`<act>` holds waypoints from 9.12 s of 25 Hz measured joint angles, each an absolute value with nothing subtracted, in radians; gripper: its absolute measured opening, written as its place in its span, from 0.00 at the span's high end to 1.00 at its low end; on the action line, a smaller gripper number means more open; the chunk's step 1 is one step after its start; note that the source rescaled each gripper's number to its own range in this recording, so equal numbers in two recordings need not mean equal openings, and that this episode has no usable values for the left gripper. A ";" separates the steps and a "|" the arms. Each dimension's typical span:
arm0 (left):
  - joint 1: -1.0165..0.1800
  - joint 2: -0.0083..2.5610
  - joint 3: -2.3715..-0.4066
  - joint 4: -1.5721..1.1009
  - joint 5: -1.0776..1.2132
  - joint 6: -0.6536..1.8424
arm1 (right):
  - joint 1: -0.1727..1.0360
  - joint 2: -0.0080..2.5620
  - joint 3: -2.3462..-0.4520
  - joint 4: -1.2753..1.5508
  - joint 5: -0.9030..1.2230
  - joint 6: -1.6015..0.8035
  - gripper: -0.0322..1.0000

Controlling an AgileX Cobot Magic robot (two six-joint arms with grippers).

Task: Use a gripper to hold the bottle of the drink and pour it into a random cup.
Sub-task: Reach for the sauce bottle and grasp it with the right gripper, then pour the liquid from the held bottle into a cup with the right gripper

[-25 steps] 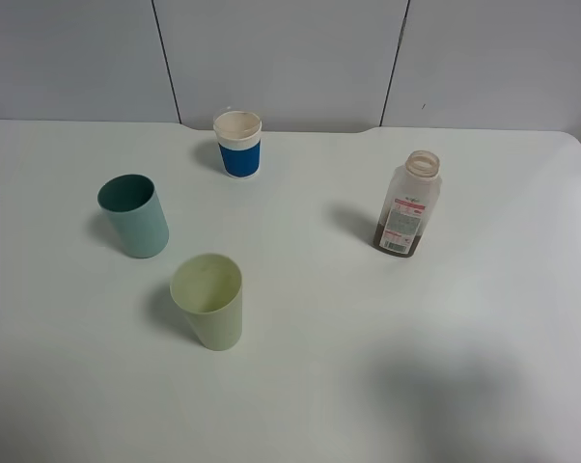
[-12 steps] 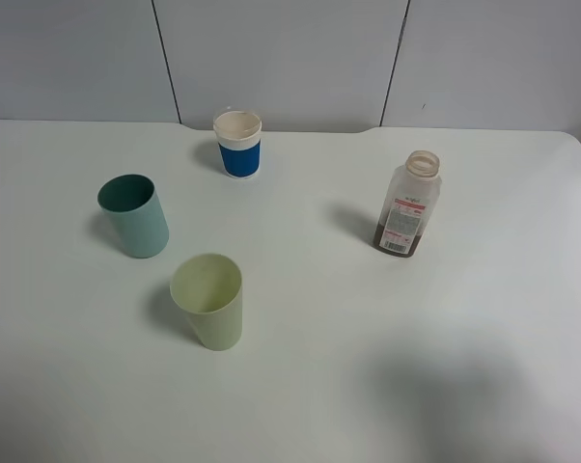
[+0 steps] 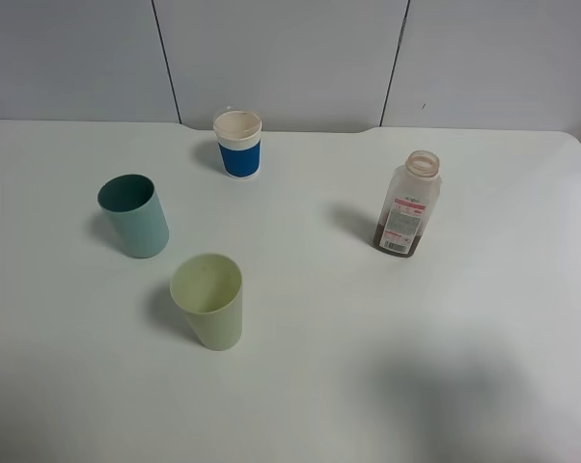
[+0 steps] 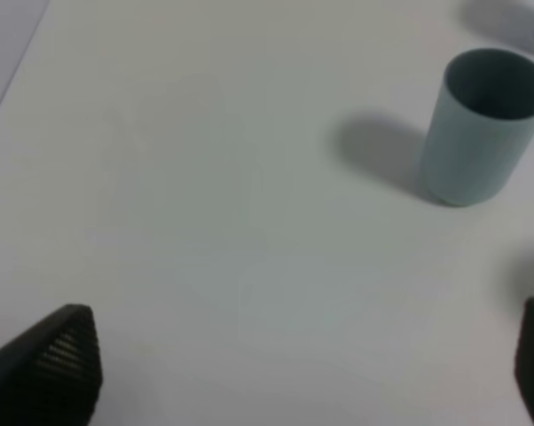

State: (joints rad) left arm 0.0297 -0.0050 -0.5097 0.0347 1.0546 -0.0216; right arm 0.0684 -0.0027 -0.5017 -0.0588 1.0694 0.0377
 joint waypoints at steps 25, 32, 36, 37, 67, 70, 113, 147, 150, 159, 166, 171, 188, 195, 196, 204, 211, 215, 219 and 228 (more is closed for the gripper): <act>0.030 -0.005 -0.510 0.035 1.055 -0.022 | 0.068 -0.003 -0.502 -0.059 1.069 0.038 0.00; 0.030 -0.005 -0.510 0.035 1.055 -0.022 | 0.068 -0.003 -0.502 -0.060 1.069 0.038 0.00; 0.030 -0.005 -0.510 0.035 1.055 -0.022 | 0.068 -0.003 -0.502 -0.063 1.069 0.047 0.00; 0.030 -0.005 -0.510 0.035 1.055 -0.022 | 0.068 -0.003 -0.502 -0.064 1.069 0.047 0.00; 0.030 -0.005 -0.510 0.035 1.055 -0.022 | 0.138 0.640 -0.684 -0.136 0.864 0.048 0.00; 0.030 -0.005 -0.510 0.035 1.055 -0.022 | 0.138 0.717 -0.684 -0.133 0.840 0.048 0.00; 0.030 -0.005 -0.510 0.035 1.055 -0.022 | 0.138 1.429 -0.468 -0.386 -0.008 0.058 0.00; 0.030 -0.005 -0.510 0.035 1.055 -0.022 | -0.024 1.709 -0.400 -0.883 -0.752 0.133 0.00; 0.030 -0.005 -0.510 0.035 1.055 -0.022 | -0.024 1.733 -0.400 -0.889 -0.777 0.133 0.00; 0.030 -0.005 -0.510 0.035 1.055 -0.022 | -0.024 1.736 -0.454 -0.991 -0.755 0.134 0.00; 0.030 -0.005 -0.510 0.035 1.055 -0.022 | -0.024 1.757 -0.465 -1.092 -0.754 0.141 0.00; 0.030 -0.005 -0.510 0.035 1.055 -0.022 | -0.024 1.789 -0.511 -1.166 -0.753 0.199 0.00; 0.030 -0.005 -0.510 0.035 1.055 -0.022 | -0.029 1.803 -0.536 -1.154 -0.753 0.269 0.40; 0.030 -0.005 -0.510 0.035 1.055 -0.022 | -0.030 1.803 -0.536 -1.121 -0.740 0.272 0.97; 0.030 -0.005 -0.510 0.035 1.055 -0.022 | -0.030 1.803 -0.536 -1.111 -0.736 0.272 0.97; 0.030 -0.005 -0.510 0.035 1.055 -0.022 | -0.030 1.803 -0.536 -1.097 -0.734 0.293 0.97; 0.030 -0.005 -0.510 0.035 1.055 -0.022 | -0.030 1.795 -0.540 -1.095 -0.726 0.387 0.97; 0.030 -0.005 -0.510 0.035 1.055 -0.022 | -0.017 1.756 -0.540 -1.064 -0.709 0.456 0.97; 0.030 -0.005 -0.510 0.035 1.055 -0.022 | 0.010 1.693 -0.539 -1.022 -0.706 0.495 0.97; 0.030 -0.005 -0.510 0.035 1.055 -0.022 | 0.141 1.605 -0.538 -0.884 -0.645 0.488 0.97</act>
